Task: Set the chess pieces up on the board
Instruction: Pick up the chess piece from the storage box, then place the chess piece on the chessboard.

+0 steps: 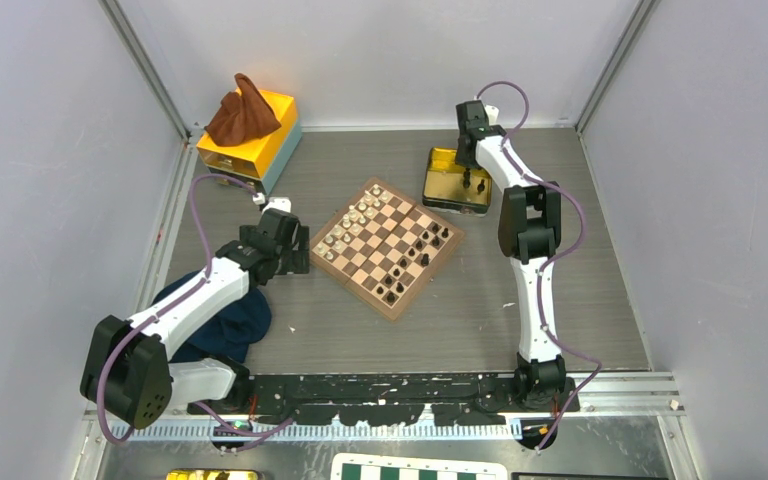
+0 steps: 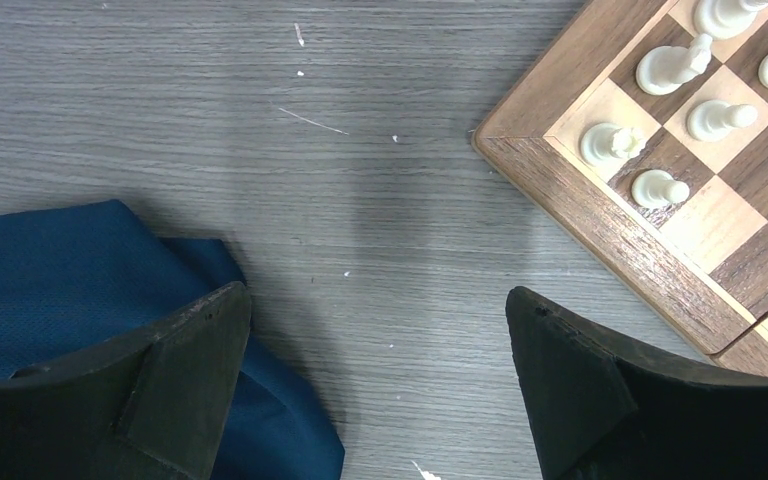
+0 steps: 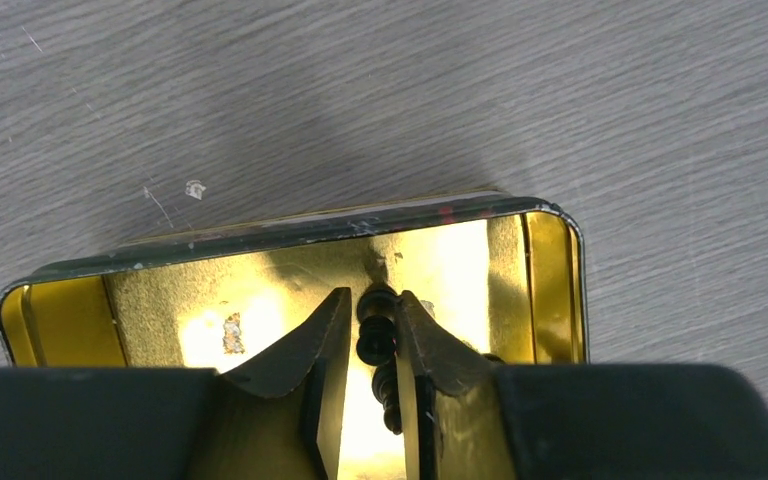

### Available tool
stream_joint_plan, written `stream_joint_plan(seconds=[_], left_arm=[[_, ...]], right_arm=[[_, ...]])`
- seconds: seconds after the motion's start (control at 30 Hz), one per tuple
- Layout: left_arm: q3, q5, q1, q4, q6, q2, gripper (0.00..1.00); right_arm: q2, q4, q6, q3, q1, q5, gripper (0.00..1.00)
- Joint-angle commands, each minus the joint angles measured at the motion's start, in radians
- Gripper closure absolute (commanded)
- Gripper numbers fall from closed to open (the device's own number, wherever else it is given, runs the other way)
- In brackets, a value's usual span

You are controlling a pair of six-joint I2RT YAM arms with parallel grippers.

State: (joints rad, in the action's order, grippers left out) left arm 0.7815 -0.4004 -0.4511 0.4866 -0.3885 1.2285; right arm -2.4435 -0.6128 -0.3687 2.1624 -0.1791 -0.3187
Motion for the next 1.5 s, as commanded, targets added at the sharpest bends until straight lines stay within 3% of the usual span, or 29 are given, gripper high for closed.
stream_joint_plan(seconds=[0.0, 0.6, 1.03, 1.47], left_arm=[[0.024, -0.012, 0.005, -0.034, 0.0, -0.003, 0.0], [0.03, -0.011, 0.005, -0.029, 0.002, -0.016, 0.0], [0.035, -0.003, 0.005, -0.029, -0.001, -0.049, 0.0], [0.039, 0.022, 0.005, -0.029, -0.012, -0.068, 0.0]], right_arm=[[0.048, 0.026, 0.0, -0.025, 0.004, 0.007, 0.73], [0.116, 0.033, 0.02, -0.042, 0.003, -0.001, 0.98], [0.254, 0.036, 0.04, -0.121, -0.006, 0.011, 0.99], [0.555, 0.045, 0.054, -0.422, -0.158, -0.003, 0.99]])
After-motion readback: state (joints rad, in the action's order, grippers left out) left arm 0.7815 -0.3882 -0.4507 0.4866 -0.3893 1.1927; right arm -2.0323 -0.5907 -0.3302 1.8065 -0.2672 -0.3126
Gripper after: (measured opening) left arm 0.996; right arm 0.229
